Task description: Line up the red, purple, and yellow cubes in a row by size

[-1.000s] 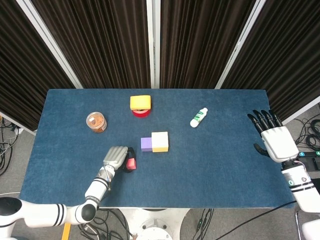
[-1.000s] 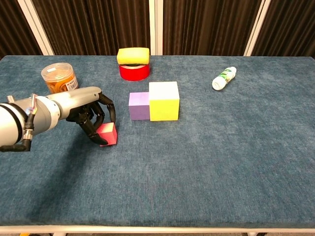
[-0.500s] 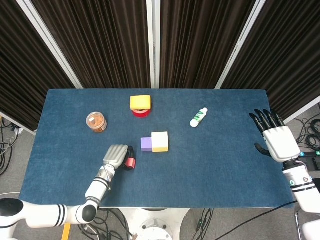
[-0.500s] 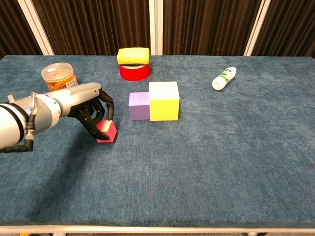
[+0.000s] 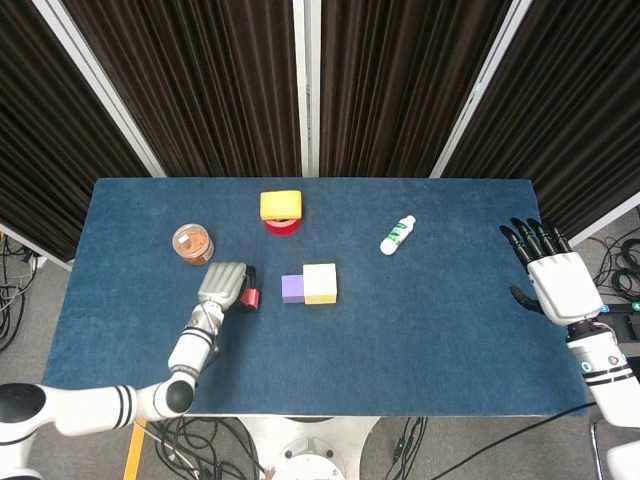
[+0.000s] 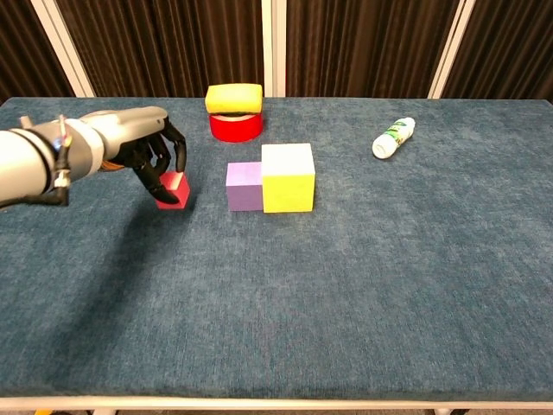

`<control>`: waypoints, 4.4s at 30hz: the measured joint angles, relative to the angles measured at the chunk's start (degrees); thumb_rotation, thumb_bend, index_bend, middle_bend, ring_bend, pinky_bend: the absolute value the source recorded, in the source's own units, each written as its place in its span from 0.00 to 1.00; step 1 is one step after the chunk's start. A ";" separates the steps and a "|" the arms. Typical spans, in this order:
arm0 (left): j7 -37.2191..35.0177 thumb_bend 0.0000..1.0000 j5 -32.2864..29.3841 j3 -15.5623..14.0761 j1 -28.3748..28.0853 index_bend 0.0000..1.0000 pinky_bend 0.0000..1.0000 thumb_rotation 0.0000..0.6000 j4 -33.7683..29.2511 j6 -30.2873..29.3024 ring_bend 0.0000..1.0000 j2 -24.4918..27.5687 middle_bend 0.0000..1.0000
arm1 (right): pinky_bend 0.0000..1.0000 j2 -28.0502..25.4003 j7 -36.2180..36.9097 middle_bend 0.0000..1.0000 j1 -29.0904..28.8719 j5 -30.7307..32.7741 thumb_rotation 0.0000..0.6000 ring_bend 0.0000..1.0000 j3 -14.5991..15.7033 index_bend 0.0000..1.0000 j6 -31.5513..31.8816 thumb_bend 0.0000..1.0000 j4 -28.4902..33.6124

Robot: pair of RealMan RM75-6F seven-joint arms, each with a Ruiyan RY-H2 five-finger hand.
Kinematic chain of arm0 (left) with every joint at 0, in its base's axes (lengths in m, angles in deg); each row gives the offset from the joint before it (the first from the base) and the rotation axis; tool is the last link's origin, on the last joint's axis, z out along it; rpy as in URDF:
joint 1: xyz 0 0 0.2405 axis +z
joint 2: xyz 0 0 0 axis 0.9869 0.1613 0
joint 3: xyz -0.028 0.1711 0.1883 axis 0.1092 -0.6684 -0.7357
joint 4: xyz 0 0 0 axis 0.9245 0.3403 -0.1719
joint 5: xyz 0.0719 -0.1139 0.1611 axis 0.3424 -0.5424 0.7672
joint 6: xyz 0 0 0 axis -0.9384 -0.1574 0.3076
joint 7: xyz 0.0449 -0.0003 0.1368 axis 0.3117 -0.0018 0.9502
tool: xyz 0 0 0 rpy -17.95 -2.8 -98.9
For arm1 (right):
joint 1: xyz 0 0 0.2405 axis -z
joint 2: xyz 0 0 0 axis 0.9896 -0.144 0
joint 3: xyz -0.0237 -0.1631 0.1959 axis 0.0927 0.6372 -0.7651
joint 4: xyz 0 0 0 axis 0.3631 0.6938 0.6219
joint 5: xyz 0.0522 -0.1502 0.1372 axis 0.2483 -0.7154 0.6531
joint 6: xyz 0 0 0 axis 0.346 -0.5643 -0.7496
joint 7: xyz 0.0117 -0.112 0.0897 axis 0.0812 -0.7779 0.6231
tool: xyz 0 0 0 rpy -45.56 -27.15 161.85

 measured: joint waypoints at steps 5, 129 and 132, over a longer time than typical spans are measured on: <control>2.09 0.23 -4.36 1.51 -2.81 0.62 0.98 1.00 2.57 1.42 0.92 -1.65 0.86 | 0.00 -0.23 -0.23 0.03 0.19 0.02 1.00 0.00 -0.13 0.00 0.06 0.15 0.18; -5.35 0.12 8.42 1.09 -4.58 0.26 0.95 1.00 20.02 7.29 0.91 -9.27 0.81 | 0.00 -1.81 1.41 0.03 2.62 1.81 1.00 0.00 -1.48 0.00 0.41 0.17 -0.75; -5.64 0.12 8.77 1.24 -4.70 0.26 0.95 1.00 20.09 7.44 0.91 -9.48 0.81 | 0.00 -1.85 1.37 0.03 2.66 1.91 1.00 0.00 -1.51 0.00 0.41 0.17 -0.70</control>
